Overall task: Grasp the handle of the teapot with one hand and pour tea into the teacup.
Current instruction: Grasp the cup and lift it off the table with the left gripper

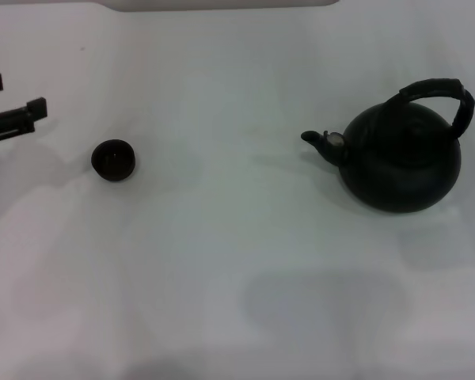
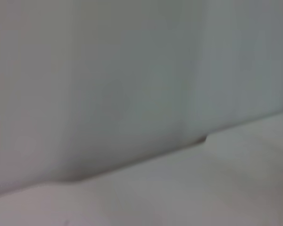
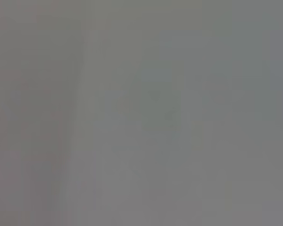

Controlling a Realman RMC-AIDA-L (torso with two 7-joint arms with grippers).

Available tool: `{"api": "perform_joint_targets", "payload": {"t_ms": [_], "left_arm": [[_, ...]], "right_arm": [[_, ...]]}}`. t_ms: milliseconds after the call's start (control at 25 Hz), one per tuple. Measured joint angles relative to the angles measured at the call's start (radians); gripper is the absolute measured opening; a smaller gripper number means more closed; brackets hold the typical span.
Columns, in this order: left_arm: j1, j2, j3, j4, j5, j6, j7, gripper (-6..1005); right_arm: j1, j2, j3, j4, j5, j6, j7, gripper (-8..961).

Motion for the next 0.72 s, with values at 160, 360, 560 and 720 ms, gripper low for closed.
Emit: {"api": "perform_joint_targets", "payload": {"t_ms": [160,360,560,720], "left_arm": [[0.027,0.000,0.048,0.171,0.163,-0.015,-0.212,876],[0.021,0.002,0.112,0.215,0.286,-0.019,-0.326,876],[0.028,0.000,0.206,0.182,0.289,-0.091,-0.289,875],[0.015,0.003,0.269,0.117,0.279,-0.155,-0.236,875]], "right_arm": [[0.001,0.000,0.000,0.001,0.000,0.001,0.010,876],[0.001,0.000,-0.004,0.002,0.000,0.020,0.010,876],[0.000,-0.001,-0.012,-0.004,0.000,0.046,0.010,876],[0.001,-0.002,-0.012,-0.008,0.000,0.063,0.010,876]]}}
